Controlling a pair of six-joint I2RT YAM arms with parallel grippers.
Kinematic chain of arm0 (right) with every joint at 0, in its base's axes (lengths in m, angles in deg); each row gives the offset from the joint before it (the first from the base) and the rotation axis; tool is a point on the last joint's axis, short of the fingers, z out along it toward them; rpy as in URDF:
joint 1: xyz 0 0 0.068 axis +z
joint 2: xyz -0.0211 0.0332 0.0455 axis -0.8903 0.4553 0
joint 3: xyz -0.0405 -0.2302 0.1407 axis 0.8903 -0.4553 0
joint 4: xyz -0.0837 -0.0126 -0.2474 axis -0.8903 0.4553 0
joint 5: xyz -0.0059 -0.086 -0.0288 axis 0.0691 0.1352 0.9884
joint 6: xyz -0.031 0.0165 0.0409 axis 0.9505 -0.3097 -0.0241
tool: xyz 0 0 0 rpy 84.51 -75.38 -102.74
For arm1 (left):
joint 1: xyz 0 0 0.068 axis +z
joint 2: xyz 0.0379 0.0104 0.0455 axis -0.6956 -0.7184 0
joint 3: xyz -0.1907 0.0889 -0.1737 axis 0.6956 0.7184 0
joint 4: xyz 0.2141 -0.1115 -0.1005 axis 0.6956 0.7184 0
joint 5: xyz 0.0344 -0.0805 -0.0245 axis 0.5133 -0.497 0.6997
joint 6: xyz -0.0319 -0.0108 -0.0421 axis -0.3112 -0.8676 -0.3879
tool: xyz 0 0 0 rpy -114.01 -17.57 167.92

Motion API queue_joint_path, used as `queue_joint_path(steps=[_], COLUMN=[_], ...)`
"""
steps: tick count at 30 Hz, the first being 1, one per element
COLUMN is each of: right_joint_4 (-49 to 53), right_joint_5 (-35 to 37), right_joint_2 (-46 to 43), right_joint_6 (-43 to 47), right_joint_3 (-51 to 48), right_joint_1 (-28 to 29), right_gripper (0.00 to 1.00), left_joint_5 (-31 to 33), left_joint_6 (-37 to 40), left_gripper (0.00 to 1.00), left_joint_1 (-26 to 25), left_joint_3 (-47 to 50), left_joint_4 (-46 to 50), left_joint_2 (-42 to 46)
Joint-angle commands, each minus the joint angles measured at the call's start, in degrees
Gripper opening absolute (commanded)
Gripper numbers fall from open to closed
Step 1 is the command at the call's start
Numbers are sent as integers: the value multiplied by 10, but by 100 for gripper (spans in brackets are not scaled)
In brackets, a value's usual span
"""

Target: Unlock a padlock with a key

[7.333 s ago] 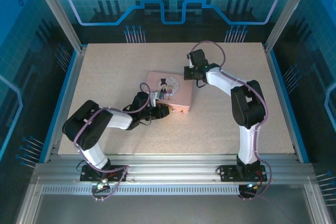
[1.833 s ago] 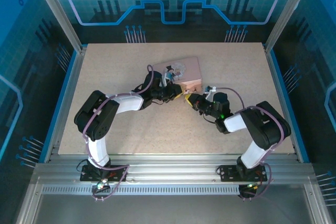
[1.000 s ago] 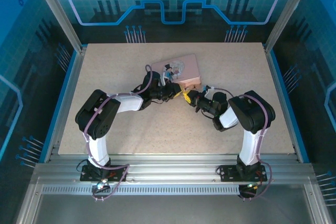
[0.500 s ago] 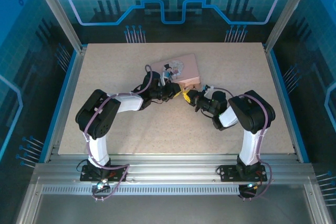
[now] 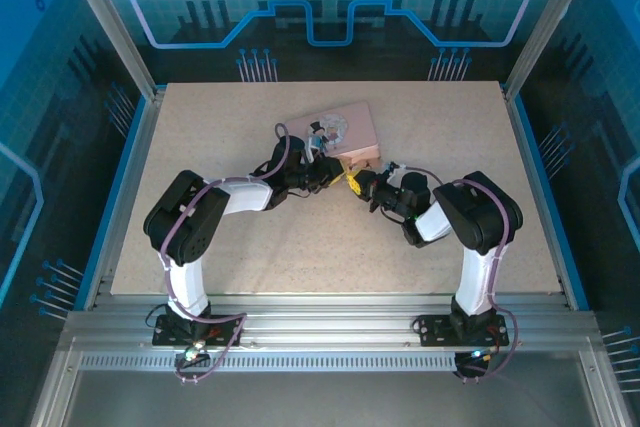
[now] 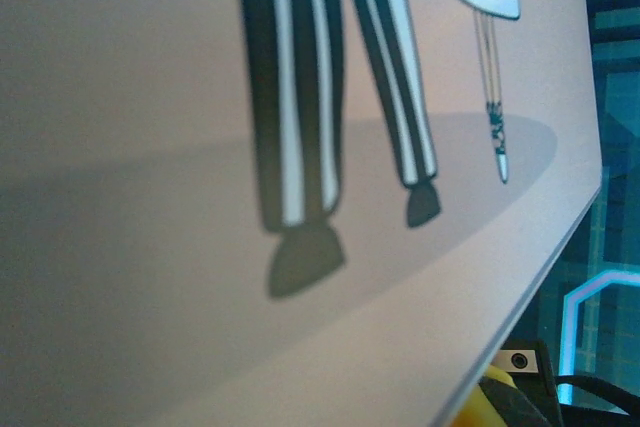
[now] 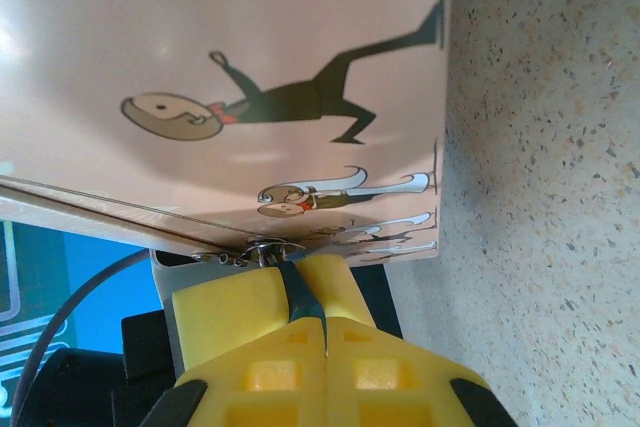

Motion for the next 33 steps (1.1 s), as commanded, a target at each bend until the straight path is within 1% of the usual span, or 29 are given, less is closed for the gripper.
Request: queue_joint_path(steps=[1, 5, 8, 11, 13, 15, 19, 22, 26, 27, 29, 33], right_joint_4=[24, 40, 69, 109, 146, 208, 416, 546, 732, 761, 807, 842], right_joint_5=[12, -1, -13, -23, -29, -35, -30, -3, 60, 76, 107, 139], right_joint_2=[17, 8, -13, -43, -68, -103, -197, -268, -350, -362, -383, -394], right_joint_6=[5, 24, 51, 81, 106, 143, 264, 346, 477, 503, 565, 658], right_joint_3=[17, -3, -23, -42, -53, -59, -44, -36, -3, 5, 21, 48], right_joint_1=[17, 10, 1, -11, -16, -19, -19, -15, 5, 11, 28, 55], right_gripper=[1, 15, 23, 25, 25, 25, 25, 25, 26, 29, 33, 40], left_joint_5=[-120, -101, -81, -66, -60, -54, -39, -36, -35, -35, -35, -37], left_joint_6=[-7, 14, 34, 52, 51, 52, 71, 71, 72, 72, 72, 75], left_gripper=[7, 8, 9, 9, 9, 9, 10, 10, 11, 11, 11, 11], left_joint_1=[-32, -20, -17, -17, -17, -18, -24, -25, -27, -27, -28, -29], left_joint_3=[1, 0, -8, -24, -27, -33, -51, -56, -63, -65, -70, -79], left_joint_4=[11, 61, 110, 156, 164, 179, 225, 237, 250, 253, 261, 273], left_joint_2=[9, 19, 27, 33, 36, 41, 51, 57, 56, 55, 54, 53])
